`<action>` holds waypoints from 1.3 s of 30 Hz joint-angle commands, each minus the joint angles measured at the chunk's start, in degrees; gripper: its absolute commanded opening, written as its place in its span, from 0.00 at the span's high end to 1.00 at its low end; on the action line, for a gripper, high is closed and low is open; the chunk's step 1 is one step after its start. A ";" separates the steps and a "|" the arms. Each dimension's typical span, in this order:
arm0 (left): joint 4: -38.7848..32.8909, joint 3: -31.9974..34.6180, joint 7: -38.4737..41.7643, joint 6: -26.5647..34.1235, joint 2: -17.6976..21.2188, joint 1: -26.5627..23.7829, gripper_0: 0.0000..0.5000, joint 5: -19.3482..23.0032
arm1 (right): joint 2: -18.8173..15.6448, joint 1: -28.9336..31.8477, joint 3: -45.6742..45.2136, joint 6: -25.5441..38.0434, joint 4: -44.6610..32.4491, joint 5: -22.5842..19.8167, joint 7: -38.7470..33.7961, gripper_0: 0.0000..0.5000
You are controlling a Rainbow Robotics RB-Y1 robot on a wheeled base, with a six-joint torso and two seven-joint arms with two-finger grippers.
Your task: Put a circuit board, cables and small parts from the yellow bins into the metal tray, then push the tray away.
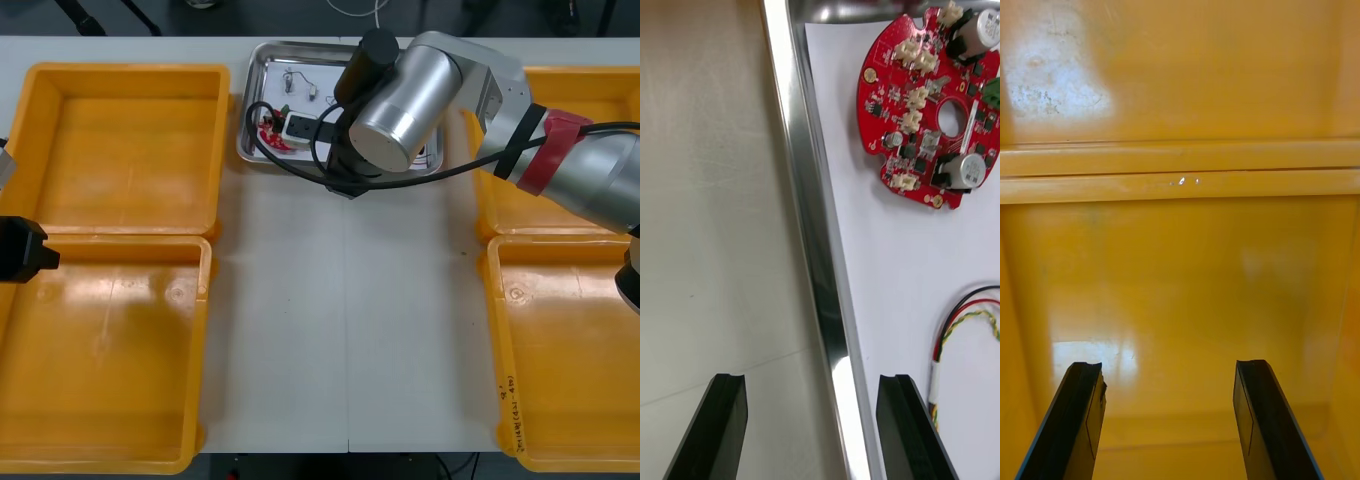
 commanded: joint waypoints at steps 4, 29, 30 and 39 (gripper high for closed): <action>-1.75 1.61 -3.28 0.31 2.48 0.79 0.00 0.44 | -1.39 2.11 -8.27 9.94 -9.62 -0.01 -7.19 0.00; -1.75 1.61 -3.28 0.31 2.48 0.79 0.00 0.44 | -14.66 27.07 -30.42 40.26 -52.60 5.53 -45.16 0.00; -1.75 1.61 -3.28 0.31 2.48 0.79 0.00 0.44 | -15.28 29.00 -32.97 41.23 -53.91 5.53 -46.39 0.00; -1.75 1.61 -3.28 0.31 2.48 0.79 0.00 0.44 | -19.32 38.32 -45.80 42.64 -55.06 3.15 -48.32 0.00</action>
